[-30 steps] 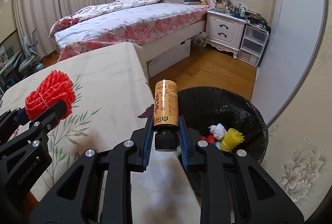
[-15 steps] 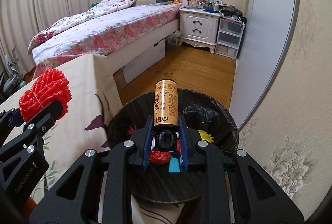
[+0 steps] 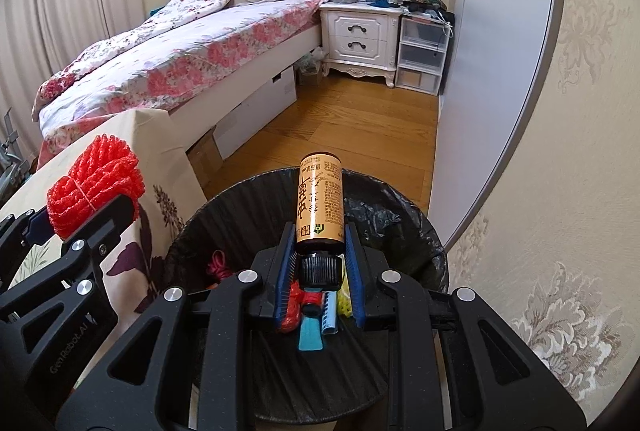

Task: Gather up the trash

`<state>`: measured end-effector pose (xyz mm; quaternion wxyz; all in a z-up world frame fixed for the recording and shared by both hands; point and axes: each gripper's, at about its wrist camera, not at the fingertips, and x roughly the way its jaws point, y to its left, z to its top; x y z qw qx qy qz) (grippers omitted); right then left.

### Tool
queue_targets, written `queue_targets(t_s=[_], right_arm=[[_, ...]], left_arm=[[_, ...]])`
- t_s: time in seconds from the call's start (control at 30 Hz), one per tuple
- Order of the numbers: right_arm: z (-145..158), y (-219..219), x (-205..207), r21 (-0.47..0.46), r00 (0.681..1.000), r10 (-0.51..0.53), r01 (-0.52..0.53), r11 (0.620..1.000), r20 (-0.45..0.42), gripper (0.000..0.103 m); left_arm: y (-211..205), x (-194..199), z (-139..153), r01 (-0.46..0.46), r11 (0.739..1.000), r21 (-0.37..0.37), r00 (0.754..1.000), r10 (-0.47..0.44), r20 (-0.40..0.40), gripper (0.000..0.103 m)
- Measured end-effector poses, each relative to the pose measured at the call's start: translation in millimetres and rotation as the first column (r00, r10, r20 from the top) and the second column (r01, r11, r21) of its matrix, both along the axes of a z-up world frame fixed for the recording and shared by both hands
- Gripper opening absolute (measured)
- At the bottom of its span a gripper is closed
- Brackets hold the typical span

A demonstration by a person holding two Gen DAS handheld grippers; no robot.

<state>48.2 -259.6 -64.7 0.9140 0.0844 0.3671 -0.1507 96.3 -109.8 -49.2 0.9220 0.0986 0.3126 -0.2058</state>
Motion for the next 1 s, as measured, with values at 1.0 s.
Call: queue_targets(t_s=[1.0], right_arm=[[24, 14, -30, -0.059, 0.997, -0.029, 0.033, 0.998, 0.07, 0.063]], left_arm=[[33, -27, 15, -0.055, 0.998, -0.037, 0.998, 0.056, 0.02, 0.08]])
